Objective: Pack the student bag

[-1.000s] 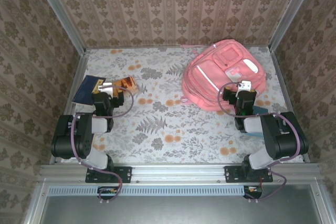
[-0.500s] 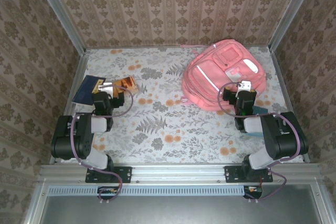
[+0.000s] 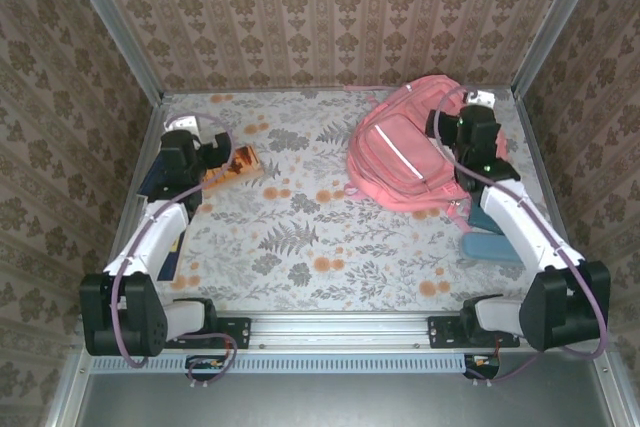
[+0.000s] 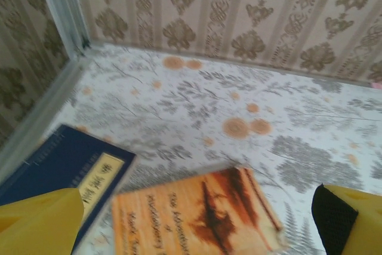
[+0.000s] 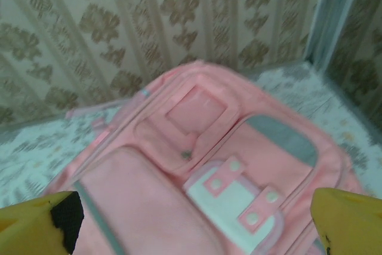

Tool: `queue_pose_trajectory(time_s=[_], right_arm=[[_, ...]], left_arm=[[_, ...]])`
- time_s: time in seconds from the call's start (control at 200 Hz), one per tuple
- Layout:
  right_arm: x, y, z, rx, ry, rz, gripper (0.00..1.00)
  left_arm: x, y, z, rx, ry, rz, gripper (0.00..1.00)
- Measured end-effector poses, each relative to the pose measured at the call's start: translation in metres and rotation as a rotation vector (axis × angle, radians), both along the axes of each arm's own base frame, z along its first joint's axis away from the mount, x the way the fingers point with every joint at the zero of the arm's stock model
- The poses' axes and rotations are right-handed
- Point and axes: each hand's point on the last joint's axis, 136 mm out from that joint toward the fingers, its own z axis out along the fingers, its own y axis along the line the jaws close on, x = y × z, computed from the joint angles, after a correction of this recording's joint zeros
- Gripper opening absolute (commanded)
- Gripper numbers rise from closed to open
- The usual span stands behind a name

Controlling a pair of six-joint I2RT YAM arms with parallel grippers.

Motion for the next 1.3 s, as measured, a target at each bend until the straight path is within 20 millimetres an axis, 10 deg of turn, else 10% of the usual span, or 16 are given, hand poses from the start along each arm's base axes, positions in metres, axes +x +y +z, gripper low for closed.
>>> queue_pose_trajectory(time_s=[0.36,0.73,1.0,1.155,1.3], right_arm=[[0.037,0.07,-0.139,0.265,0.528,0.147,0.94],[0.088,0.146,-0.183,0.263,0.649,0.249,0.91],[0.057,0.226,-0.199,0.205,0.715,0.433,0.9],[-0.001,0.305,-0.195,0.191,0.751,0.662,0.89],[-0.051,0.332,-0.182,0.188,0.789,0.767,0.88]], left_arm=[[-0.028,-0.042,-0.032,-0.191,0.246,-0.131,0.98],[-0.046,-0.07,-0.054,-0.212,0.375,-0.206,0.96],[-0.054,-0.08,-0.06,-0.221,0.412,-0.221,0.94],[-0.058,-0.085,-0.062,-0.227,0.425,-0.229,0.9],[-0.063,-0.097,-0.062,-0.224,0.433,-0.259,0.86]])
